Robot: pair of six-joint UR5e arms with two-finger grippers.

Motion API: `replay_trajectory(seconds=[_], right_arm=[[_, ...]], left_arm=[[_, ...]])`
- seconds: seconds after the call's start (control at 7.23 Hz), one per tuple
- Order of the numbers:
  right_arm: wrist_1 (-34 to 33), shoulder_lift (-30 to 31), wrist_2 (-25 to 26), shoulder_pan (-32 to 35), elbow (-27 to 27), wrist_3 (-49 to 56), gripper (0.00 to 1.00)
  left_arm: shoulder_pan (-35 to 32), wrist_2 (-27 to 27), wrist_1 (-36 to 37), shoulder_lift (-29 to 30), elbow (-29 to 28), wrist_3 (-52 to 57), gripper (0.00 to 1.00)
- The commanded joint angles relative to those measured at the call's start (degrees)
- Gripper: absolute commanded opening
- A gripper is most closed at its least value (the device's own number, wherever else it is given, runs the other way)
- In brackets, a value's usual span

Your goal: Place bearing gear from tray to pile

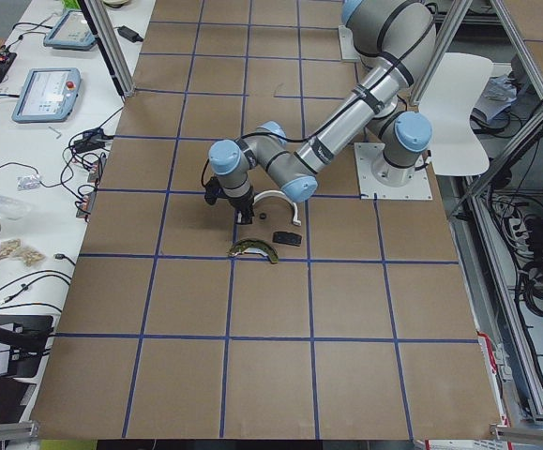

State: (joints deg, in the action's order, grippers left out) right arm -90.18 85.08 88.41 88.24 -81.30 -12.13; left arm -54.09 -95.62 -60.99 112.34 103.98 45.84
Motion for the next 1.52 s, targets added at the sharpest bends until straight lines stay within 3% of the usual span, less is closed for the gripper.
replay_trajectory(seconds=[0.0,0.55,0.69,0.83,0.97,1.11,1.38], right_arm=[[0.0,0.0,0.01,0.0,0.0,0.0,1.0],[0.0,0.09,-0.08,0.0,0.0,0.0,1.0],[0.0,0.0,-0.08,0.0,0.0,0.0,1.0],[0.0,0.0,0.01,0.0,0.0,0.0,1.0],[0.0,0.0,0.01,0.0,0.0,0.0,1.0],[0.0,0.0,0.01,0.0,0.0,0.0,1.0],[0.0,0.0,0.01,0.0,0.0,0.0,1.0]], left_arm=[[0.04,0.08,1.05,1.03,1.57,0.3,0.0],[0.04,-0.27,0.97,1.75,2.63,0.12,0.0],[0.04,-0.27,0.96,1.74,2.63,0.12,0.11],[0.13,-0.27,0.79,1.66,2.63,0.12,0.5],[0.13,-0.27,0.61,1.57,2.63,0.12,0.71],[0.13,-0.27,0.44,1.05,2.54,0.12,0.76],[-0.05,-0.36,-0.61,0.17,0.45,0.12,0.77]])
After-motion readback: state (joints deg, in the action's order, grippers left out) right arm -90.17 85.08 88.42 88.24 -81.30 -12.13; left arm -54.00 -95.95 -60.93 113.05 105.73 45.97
